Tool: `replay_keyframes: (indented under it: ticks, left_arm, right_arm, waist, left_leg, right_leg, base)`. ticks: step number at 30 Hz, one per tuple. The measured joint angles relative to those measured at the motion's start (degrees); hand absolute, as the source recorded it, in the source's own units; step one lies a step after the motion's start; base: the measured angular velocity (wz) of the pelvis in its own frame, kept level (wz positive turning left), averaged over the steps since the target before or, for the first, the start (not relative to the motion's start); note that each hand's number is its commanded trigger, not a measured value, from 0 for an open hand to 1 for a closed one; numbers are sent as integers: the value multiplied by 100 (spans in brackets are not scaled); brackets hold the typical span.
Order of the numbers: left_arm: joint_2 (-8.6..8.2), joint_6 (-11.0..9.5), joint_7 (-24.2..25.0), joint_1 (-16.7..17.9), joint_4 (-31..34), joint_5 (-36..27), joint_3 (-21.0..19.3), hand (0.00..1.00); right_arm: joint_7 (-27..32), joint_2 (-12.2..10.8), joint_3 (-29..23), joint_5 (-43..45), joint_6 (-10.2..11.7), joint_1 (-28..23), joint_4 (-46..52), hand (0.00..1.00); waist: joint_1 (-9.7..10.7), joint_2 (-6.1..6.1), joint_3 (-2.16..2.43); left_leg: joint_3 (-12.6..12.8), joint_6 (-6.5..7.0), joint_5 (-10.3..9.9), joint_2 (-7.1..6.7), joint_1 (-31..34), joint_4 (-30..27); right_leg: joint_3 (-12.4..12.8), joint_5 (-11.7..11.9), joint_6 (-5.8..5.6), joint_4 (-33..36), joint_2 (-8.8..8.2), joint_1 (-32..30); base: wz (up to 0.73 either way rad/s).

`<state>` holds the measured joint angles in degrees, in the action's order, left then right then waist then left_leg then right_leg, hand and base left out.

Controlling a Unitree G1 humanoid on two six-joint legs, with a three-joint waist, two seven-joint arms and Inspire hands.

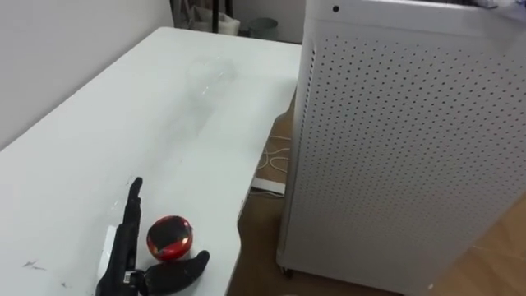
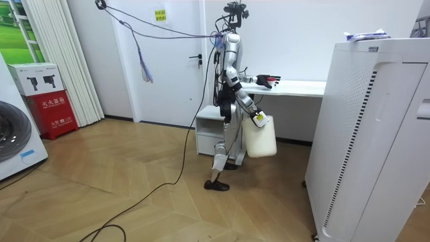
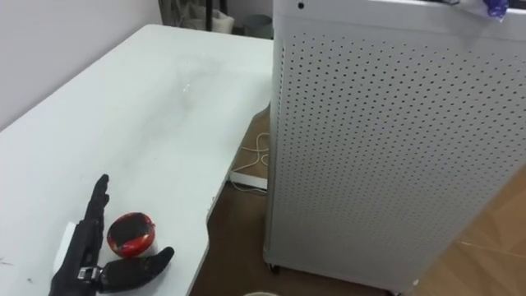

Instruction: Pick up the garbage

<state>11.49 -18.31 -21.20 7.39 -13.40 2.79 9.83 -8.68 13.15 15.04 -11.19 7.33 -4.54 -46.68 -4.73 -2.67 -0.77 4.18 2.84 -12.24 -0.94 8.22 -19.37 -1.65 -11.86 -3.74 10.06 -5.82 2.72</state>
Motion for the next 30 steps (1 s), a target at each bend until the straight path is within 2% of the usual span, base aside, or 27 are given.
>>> replay_keyframes:
  ticks: [2, 3, 4, 5, 8, 11, 15, 30]
  left_arm:
    - [72, 45, -117, 30, -7, -31, 38, 98]
    - [139, 74, -125, 26, -15, -112, 43, 100]
    - [154, 78, -121, 25, -22, -141, 23, 100]
    - [143, 77, -108, 25, -19, -195, 14, 100]
    - [17, 74, -67, 0, -223, -201, -51, 100]
    - [-69, 73, -76, -12, -312, -202, -127, 100]
    - [-72, 75, -72, -11, -358, -205, -238, 100]
    - [-80, 74, -45, -22, -431, -217, -282, 100]
  right_arm:
    - [-33, -9, 1, 69, -2, -16, 35, 100]
    - [-30, -8, 1, 71, 0, -18, 121, 100]
    - [-26, -3, 1, 73, -1, -25, 168, 100]
    - [-16, 12, 0, 73, -1, -92, 289, 100]
    - [-75, -7, 1, 74, 0, -121, 309, 100]
    - [-156, -9, 1, 83, -3, -195, 308, 100]
    - [-162, -10, -42, 159, -4, -216, 308, 100]
    - [-209, -85, -44, 272, 0, -212, 444, 100]
  waist:
    - [-114, 13, -8]
    - [-144, 23, -16]
    - [-143, 46, -22]
    - [-147, 78, 0]
    - [-129, 95, -2]
    - [-115, 98, -2]
    - [-109, 73, 5]
    - [-105, 73, 10]
  left_leg:
    - [14, 13, 7, 4, -72, 1]
    - [-25, 12, 6, 0, -166, 24]
    - [-69, 10, 4, 3, -230, 55]
    - [-97, -6, 14, 11, -356, 187]
    - [-72, -55, 67, 14, -597, 423]
    - [-83, -65, 72, 28, -635, 445]
    - [-78, -69, 76, 25, -691, 496]
    - [-41, -68, 76, 22, -760, 579]
  right_leg:
    - [-348, 54, -36, -52, -2, -42]
    - [-510, 120, 7, -154, 36, -77]
    - [-558, 166, 27, -181, 70, -75]
    - [-650, 224, 37, -128, 84, -21]
    - [-708, 223, 42, -124, 98, 88]
    - [-810, 222, 56, -92, 108, 105]
    - [-963, 223, 58, -20, 96, 108]
    - [-1022, 223, 58, -25, 91, 106]
  base:
    - [-17]
    - [-35]
    - [-23]
    - [-10]
    - [-8]
    - [0]
    - [-4]
    - [-1]
